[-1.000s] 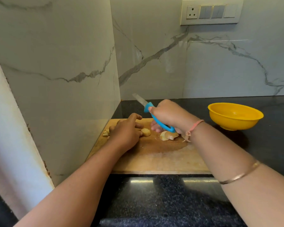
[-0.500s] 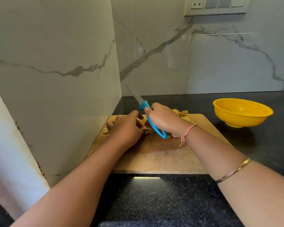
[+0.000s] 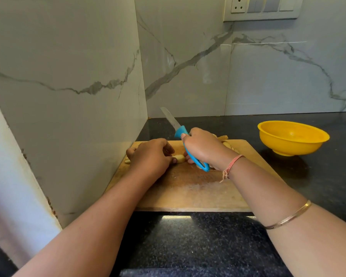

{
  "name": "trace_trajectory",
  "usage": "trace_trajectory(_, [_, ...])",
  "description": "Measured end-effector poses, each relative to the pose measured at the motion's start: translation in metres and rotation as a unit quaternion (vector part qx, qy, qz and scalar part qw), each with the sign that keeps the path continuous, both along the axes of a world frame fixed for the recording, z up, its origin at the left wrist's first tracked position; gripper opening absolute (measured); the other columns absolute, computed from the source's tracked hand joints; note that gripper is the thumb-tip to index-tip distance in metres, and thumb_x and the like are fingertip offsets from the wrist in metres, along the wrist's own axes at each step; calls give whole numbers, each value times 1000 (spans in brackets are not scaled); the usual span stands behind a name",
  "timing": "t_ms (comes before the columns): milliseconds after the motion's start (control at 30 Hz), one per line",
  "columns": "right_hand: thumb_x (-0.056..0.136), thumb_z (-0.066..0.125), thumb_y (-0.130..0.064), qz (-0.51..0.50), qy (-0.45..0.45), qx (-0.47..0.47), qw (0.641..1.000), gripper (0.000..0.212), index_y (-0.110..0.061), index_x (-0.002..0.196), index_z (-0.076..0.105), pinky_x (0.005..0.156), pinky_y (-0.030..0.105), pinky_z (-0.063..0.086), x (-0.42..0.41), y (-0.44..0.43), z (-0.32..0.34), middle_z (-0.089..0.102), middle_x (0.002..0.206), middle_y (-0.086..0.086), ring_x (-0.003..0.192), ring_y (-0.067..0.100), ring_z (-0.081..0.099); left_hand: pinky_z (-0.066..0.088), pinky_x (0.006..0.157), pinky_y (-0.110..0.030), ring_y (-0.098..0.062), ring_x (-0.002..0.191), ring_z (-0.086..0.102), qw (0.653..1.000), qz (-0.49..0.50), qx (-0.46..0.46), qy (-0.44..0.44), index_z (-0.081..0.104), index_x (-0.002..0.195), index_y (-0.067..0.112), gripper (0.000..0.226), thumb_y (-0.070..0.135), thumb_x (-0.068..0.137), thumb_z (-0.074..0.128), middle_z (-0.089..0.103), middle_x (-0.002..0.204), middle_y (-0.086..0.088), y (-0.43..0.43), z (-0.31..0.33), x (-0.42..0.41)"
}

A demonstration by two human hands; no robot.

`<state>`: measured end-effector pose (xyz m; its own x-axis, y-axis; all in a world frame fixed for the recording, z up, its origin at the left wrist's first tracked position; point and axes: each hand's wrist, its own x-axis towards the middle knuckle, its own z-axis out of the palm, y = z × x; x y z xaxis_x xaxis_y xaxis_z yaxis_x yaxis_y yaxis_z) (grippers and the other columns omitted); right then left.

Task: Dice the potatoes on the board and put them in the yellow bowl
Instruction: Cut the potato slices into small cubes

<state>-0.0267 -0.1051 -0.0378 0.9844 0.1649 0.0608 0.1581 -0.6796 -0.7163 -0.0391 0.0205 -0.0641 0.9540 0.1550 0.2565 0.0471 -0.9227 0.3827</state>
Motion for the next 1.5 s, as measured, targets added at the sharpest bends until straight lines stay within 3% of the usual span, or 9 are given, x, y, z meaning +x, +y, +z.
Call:
trace_trajectory(400, [101, 34, -36, -14, -20, -9, 1000, 33, -10, 117, 48, 89, 40, 53, 1, 1, -3, 62, 101, 10, 92, 22, 62, 27, 93, -38, -17, 121, 43, 998, 18, 49, 19, 60, 119, 37, 35, 53, 88, 57, 62, 120, 12, -3, -1, -4])
trace_trajectory(533, [102, 32, -36, -6, -30, -32, 999, 28, -12, 107, 46, 72, 29, 46, -1, 2, -4, 61, 97, 8, 80, 15, 57, 26, 95, -38, -19, 125, 39, 998, 10, 53, 33, 59, 123, 37, 35, 51, 91, 55, 60, 124, 10, -5, -1, -5])
trace_trajectory(600, [102, 33, -36, -12, -37, -31, 999, 28, -12, 107, 47, 71, 28, 46, -3, 2, -4, 60, 96, 8, 79, 15, 56, 26, 95, -39, -20, 125, 39, 998, 9, 50, 34, 60, 122, 37, 35, 51, 91, 55, 59, 125, 10, -4, -1, -5])
trace_trajectory(667, [102, 34, -35, -27, -35, 2, 999, 33, -10, 117, 47, 75, 31, 55, -5, 2, -3, 61, 99, 8, 82, 18, 62, 26, 96, -40, -20, 125, 39, 998, 10, 49, 39, 60, 122, 38, 35, 52, 90, 55, 59, 126, 9, -4, -1, -5])
trace_trajectory(800, [101, 37, -34, -34, 1, 101, 994, 37, -9, 128, 42, 55, 26, 57, -14, -6, 5, 64, 94, 10, 65, 16, 66, 27, 103, -44, -21, 127, 38, 996, 8, 68, 52, 59, 124, 38, 36, 52, 92, 52, 58, 128, 7, -6, 2, -7])
trace_trajectory(1033, [97, 52, -23, -47, 98, 130, 986, 29, -2, 117, 52, 83, 38, 57, -16, -4, 0, 65, 101, 11, 93, 27, 68, 27, 103, -44, -23, 127, 36, 995, 8, 78, 63, 59, 124, 37, 33, 49, 95, 48, 55, 129, 3, -7, 5, -14])
trace_trajectory(1167, [101, 39, -33, -45, 51, 83, 994, 32, -7, 119, 47, 62, 28, 58, -23, 1, 3, 65, 96, 13, 73, 20, 68, 27, 102, -44, -24, 129, 34, 995, 8, 75, 72, 58, 126, 38, 34, 49, 95, 48, 53, 132, 2, -7, 5, -14])
trace_trajectory(1267, [101, 38, -33, -49, -8, 12, 999, 32, -7, 116, 49, 43, 21, 47, -33, -4, 6, 66, 78, 9, 48, 14, 59, 28, 102, -44, -24, 128, 34, 995, 8, 66, 69, 59, 123, 40, 34, 53, 93, 49, 54, 130, 4, -4, 4, -14])
trace_trajectory(1500, [98, 42, -29, -35, -85, -214, 973, 32, -14, 125, 53, 52, 23, 44, -72, -17, 9, 54, 78, 2, 60, 13, 52, 27, 100, -43, -23, 127, 35, 996, 8, 63, 58, 61, 120, 42, 33, 55, 92, 49, 56, 128, 5, -3, 2, -12])
